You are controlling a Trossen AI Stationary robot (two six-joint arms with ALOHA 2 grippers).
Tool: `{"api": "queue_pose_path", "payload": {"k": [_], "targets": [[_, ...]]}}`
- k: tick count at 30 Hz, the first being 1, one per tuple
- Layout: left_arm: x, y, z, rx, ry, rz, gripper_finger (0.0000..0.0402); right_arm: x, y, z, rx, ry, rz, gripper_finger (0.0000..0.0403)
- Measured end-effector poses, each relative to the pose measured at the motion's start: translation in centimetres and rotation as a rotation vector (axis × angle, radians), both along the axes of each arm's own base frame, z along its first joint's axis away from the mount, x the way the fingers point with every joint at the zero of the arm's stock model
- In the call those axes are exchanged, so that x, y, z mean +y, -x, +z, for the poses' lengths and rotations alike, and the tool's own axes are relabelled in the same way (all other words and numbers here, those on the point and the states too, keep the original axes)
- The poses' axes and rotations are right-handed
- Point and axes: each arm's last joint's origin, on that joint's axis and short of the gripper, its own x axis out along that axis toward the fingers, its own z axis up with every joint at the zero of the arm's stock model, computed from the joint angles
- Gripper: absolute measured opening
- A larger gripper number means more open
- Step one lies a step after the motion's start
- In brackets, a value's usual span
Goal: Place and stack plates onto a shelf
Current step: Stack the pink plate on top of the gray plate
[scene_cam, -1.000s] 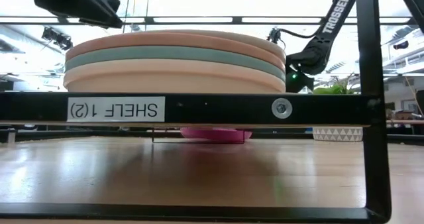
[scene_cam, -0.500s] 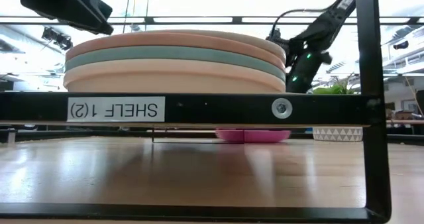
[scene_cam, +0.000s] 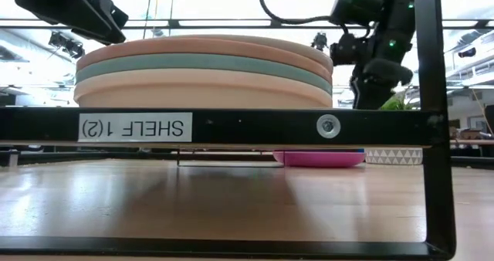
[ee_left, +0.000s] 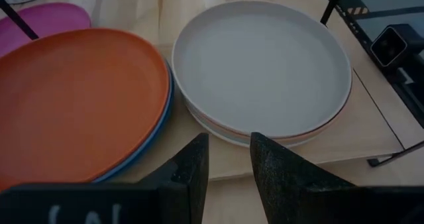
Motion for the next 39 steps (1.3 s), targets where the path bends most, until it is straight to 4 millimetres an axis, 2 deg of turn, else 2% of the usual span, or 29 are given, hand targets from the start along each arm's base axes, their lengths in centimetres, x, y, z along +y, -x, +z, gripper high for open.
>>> {"api": "queue_pose_path", "payload": {"k": [4, 7, 16, 20, 23, 27, 33, 35, 39], "targets": [[0.0, -0.1, 0.1, -0.014, 0.005, 0.002, 0.0118, 1.2, -0.6, -0.8, 0.053, 0.201, 0.085, 0.0099], [0.0, -0.1, 0.1, -0.017, 0.006, 0.003, 0.0118, 1.4, -1.5, -2.0, 0.068, 0.225, 0.095, 0.0110], [0.0, -0.1, 0.0, -0.011, 0.000, 0.001, 0.0118, -0.3, -2.4, -4.9, 0.187, 0.245, 0.067, 0.0193], [0.0, -0.1, 0.0, -0.010, -0.010, -0.004, 0.0118, -1.5, -2.4, -5.9, 0.247, 0.293, 0.031, 0.0204], [0.0, -0.1, 0.0, -0.009, -0.010, -0.004, 0.0118, -2.0, -2.4, -6.7, 0.279, 0.279, 0.020, 0.0184], [0.0, -0.1, 0.0, -0.009, -0.009, -0.004, 0.0118, -1.9, -2.6, -7.3, 0.300, 0.255, 0.030, 0.0130], [0.0, -0.1, 0.0, -0.008, 0.005, 0.004, 0.0118, 0.1, -1.6, -6.8, 0.348, 0.242, 0.066, 0.0026], [-0.1, -0.1, 0.0, -0.003, 0.020, -0.003, 0.0118, 1.2, -1.2, -5.9, 0.329, 0.203, 0.067, 0.0016], [-0.1, -0.1, 0.0, 0.002, 0.044, 0.001, 0.0118, 3.9, 0.2, -4.1, 0.328, 0.117, 0.044, 0.0031]]}}
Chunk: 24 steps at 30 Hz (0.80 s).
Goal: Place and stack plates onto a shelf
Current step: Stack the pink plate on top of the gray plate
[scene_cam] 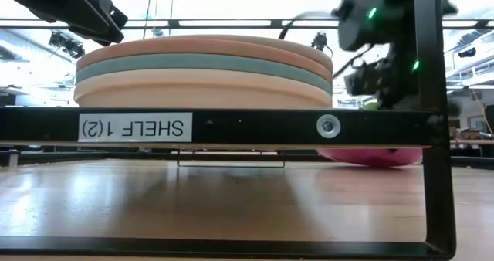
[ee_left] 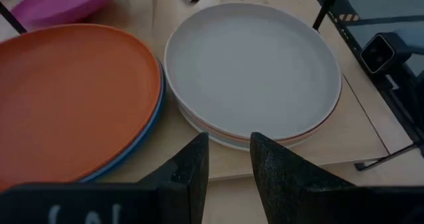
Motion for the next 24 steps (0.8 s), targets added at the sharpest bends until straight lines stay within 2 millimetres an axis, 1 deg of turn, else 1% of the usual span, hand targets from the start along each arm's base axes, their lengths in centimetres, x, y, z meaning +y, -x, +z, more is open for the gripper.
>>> {"api": "queue_pose_path", "payload": {"k": [3, 6, 9, 12, 15, 18, 22, 24], "targets": [[0.0, 0.0, 0.0, 0.001, 0.018, 0.012, 0.0118, 2.4, 0.4, 1.8, -0.039, -0.043, 0.000, 0.0031], [0.0, 0.0, 0.0, 0.001, 0.021, 0.016, 0.0118, 4.9, 0.3, 3.6, -0.112, -0.072, 0.053, 0.0019], [0.0, -0.1, 0.1, -0.012, 0.020, 0.030, 0.0118, 7.2, 0.1, 5.2, -0.192, -0.051, 0.127, 0.0017], [0.1, -0.1, 0.1, -0.013, 0.068, 0.065, 0.0118, 9.0, -0.3, 6.9, -0.269, -0.058, 0.183, 0.0018], [0.5, -0.3, 0.1, -0.004, 0.147, 0.145, 0.0118, 10.0, -0.9, 8.6, -0.335, -0.088, 0.185, 0.0019], [1.3, -0.4, -0.2, 0.027, 0.181, 0.221, 0.0118, 11.2, -2.4, 9.3, -0.341, -0.078, 0.236, 0.0020], [2.2, -0.3, -0.6, 0.091, 0.169, 0.249, 0.0118, 12.9, -5.4, 9.3, -0.299, -0.025, 0.383, 0.0020], [2.6, -0.2, -0.5, 0.117, 0.174, 0.253, 0.0118, 13.7, -6.9, 9.3, -0.260, 0.028, 0.474, 0.0021]]}}
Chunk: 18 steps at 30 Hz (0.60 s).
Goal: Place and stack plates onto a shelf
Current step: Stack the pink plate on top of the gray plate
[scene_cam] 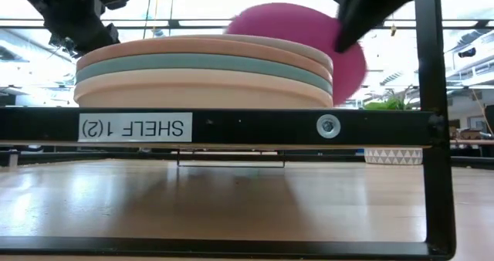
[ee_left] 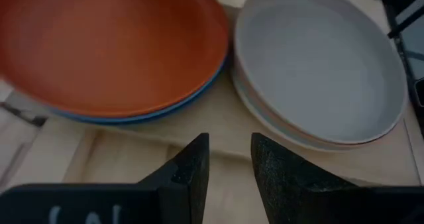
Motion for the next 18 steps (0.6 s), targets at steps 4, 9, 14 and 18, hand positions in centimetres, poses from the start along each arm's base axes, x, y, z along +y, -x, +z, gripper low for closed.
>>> {"api": "queue_pose_path", "payload": {"k": [4, 9, 14, 18], "targets": [[0.3, 0.4, 1.2, 0.011, -0.008, -0.013, 0.0118, 0.6, -2.7, 0.1, 0.042, 0.147, 0.144, 0.0021], [0.4, 0.8, 2.1, -0.019, -0.077, -0.057, 0.0118, -0.7, -5.6, -0.6, 0.078, 0.213, 0.244, 0.0023], [0.7, 1.2, 2.3, -0.023, -0.133, -0.055, 0.0118, -4.0, -7.7, -1.7, 0.099, 0.211, 0.223, 0.0035], [0.8, 1.2, 2.2, -0.014, -0.150, -0.060, 0.0118, -5.8, -8.8, -1.7, 0.068, 0.126, 0.213, 0.0054]]}}
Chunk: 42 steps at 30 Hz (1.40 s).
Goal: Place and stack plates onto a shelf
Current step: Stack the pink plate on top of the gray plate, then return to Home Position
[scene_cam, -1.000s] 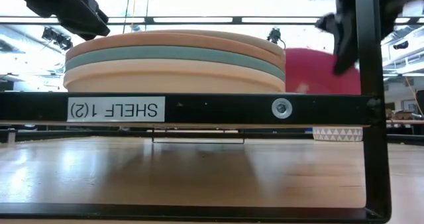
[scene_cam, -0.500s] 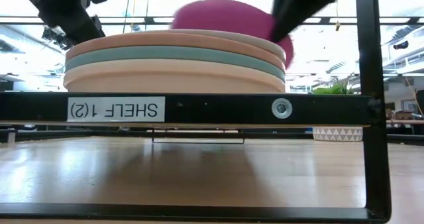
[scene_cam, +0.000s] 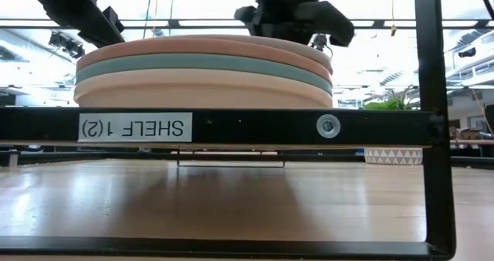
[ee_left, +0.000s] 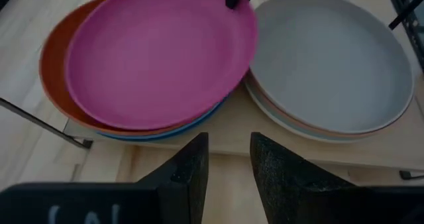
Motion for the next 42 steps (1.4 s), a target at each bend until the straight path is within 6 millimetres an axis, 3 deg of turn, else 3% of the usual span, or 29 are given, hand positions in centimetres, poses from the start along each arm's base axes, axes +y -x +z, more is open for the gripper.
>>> {"api": "queue_pose_path", "payload": {"k": [4, 11, 15, 24, 33, 42], "targets": [[0.0, 0.1, -0.1, 0.012, -0.025, -0.016, 0.0118, -0.9, 0.0, 0.3, 0.010, -0.061, -0.019, 0.0081], [-0.2, 0.4, 0.8, -0.066, -0.095, -0.042, 0.0118, -1.1, 2.0, 3.0, -0.108, -0.178, -0.143, 0.0108], [-0.5, 0.9, 0.9, -0.120, -0.076, -0.064, 0.0118, -1.8, 4.1, 2.2, -0.146, -0.211, -0.218, 0.0107], [0.1, 2.8, -3.8, -0.220, -0.058, -0.043, 0.0118, -2.3, 10.1, -0.4, -0.366, -0.391, -0.316, 0.0107], [1.8, 5.8, -4.4, -0.399, 0.005, 0.016, 0.0118, -4.6, 16.8, -1.8, -0.615, -0.530, -0.369, 0.0107], [2.3, 6.8, -6.0, -0.563, 0.018, 0.038, 0.0118, -6.5, 22.8, -4.5, -0.850, -0.634, -0.429, 0.0107]]}}
